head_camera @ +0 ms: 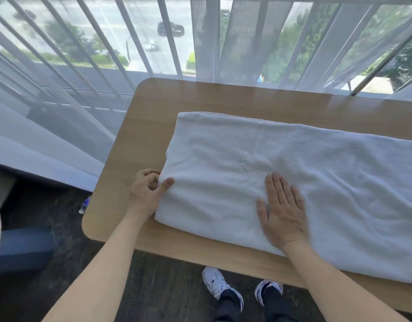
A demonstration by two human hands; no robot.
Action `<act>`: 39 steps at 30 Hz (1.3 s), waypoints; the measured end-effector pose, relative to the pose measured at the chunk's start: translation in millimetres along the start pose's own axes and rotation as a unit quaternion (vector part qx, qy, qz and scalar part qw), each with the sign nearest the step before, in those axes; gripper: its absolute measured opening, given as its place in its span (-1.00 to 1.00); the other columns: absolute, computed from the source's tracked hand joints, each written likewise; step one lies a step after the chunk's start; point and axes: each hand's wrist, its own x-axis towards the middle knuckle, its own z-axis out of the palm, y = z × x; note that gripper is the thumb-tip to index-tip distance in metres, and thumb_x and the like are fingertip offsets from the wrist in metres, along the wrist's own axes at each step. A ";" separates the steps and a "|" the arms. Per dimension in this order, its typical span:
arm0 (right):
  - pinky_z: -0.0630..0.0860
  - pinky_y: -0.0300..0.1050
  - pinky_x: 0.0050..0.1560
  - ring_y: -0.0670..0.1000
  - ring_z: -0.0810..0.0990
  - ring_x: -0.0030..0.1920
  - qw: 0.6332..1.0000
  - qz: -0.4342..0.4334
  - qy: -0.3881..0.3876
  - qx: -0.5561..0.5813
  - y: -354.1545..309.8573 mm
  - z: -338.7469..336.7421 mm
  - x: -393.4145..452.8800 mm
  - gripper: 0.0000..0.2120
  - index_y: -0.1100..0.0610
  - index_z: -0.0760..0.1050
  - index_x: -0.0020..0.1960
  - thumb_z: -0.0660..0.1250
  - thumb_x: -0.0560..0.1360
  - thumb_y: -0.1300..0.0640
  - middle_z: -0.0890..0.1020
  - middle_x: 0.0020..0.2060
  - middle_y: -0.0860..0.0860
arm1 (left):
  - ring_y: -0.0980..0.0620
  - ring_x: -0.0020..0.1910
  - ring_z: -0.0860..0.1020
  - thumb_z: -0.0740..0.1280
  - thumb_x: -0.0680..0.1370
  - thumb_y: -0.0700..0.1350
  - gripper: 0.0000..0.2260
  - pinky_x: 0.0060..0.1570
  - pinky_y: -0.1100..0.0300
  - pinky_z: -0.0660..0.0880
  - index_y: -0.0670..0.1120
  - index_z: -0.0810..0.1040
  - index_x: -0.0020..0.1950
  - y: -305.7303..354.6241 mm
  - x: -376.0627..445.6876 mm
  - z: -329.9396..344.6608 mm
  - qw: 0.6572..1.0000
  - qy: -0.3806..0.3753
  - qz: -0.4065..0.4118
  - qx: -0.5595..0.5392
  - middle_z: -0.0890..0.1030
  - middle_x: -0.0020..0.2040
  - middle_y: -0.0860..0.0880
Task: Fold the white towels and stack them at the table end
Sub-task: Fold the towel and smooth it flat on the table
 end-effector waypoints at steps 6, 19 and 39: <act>-0.32 -0.10 0.56 -0.08 -0.19 0.60 1.000 0.010 -0.006 -0.004 -4.7 -1.9 -0.4 -0.33 0.07 -0.16 0.64 -0.27 0.61 -0.23 -0.14 0.61 -0.04 | 0.27 -0.21 0.56 0.45 0.41 0.33 -0.66 -0.27 0.33 0.44 0.14 0.55 0.02 -12.0 -27.1 -14.5 0.993 -0.100 -0.017 0.063 0.62 -0.16 0.18; -0.23 -0.04 0.59 -0.07 -0.20 0.60 1.000 0.025 -0.008 -0.001 -4.8 -8.6 13.3 -0.31 0.08 -0.16 0.64 -0.24 0.61 -0.24 -0.14 0.62 -0.03 | 0.18 -0.14 0.49 0.43 0.52 0.13 -0.83 -0.22 0.32 0.34 0.07 0.54 -0.11 -20.4 -40.7 -12.4 0.999 -0.020 0.011 0.041 0.54 -0.12 0.09; -0.22 -0.01 0.59 -0.06 -0.20 0.60 1.000 0.011 -0.010 -0.003 -8.1 -0.5 1.4 -0.28 0.06 -0.16 0.64 -0.19 0.59 -0.25 -0.12 0.62 -0.02 | 0.00 -0.28 0.44 0.22 0.66 0.07 -0.77 -0.30 0.09 0.33 0.10 0.33 -0.18 -43.6 -54.6 -23.4 0.988 -0.073 -0.024 0.131 0.47 -0.28 0.02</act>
